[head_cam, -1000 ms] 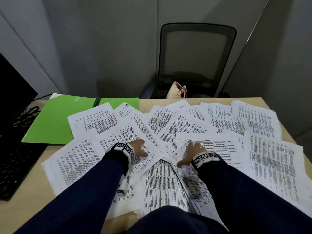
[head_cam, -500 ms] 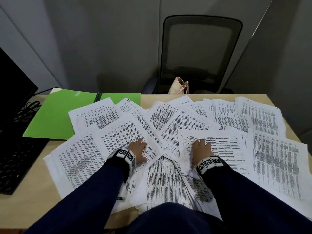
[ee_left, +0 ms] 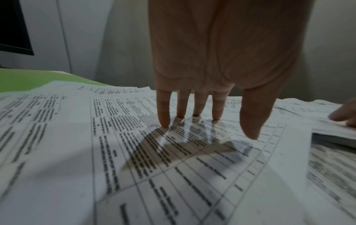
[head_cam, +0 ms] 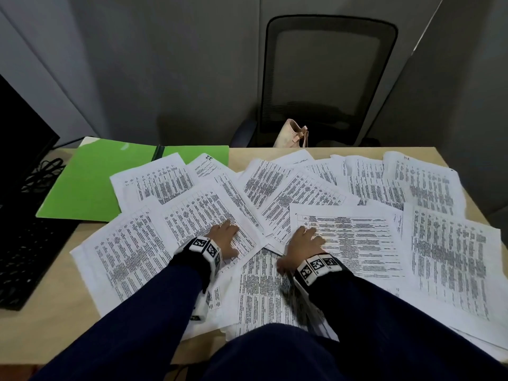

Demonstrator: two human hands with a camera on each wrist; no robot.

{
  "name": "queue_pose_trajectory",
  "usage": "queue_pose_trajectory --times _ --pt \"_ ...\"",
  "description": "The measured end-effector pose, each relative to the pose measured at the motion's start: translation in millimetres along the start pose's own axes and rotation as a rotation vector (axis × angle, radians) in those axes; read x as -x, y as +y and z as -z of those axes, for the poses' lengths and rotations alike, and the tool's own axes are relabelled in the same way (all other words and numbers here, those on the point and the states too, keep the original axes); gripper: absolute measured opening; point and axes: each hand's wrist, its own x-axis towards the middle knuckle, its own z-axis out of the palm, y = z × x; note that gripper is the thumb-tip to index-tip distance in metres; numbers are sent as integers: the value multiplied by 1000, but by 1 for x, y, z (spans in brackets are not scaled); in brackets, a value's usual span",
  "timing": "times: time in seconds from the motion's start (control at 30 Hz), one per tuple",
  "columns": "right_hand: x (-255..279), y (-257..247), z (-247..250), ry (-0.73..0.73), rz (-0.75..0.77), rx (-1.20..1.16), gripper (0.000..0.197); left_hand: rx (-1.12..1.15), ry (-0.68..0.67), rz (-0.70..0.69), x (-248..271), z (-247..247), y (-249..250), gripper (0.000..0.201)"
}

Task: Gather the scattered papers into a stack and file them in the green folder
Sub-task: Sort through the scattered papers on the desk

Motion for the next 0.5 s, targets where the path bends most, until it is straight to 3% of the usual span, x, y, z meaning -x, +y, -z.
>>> queue_pose_trajectory --times 0.17,0.33,0.4,0.5 --pt "5 8 8 3 84 164 90 -8 -13 -5 2 3 1 74" --pt "-1 25 25 -16 262 -77 38 -9 4 -15 5 7 7 70" --pt "-2 28 33 7 319 -84 38 8 21 -29 5 10 11 67" --pt "2 28 44 18 380 -57 37 224 46 -55 8 17 23 58"
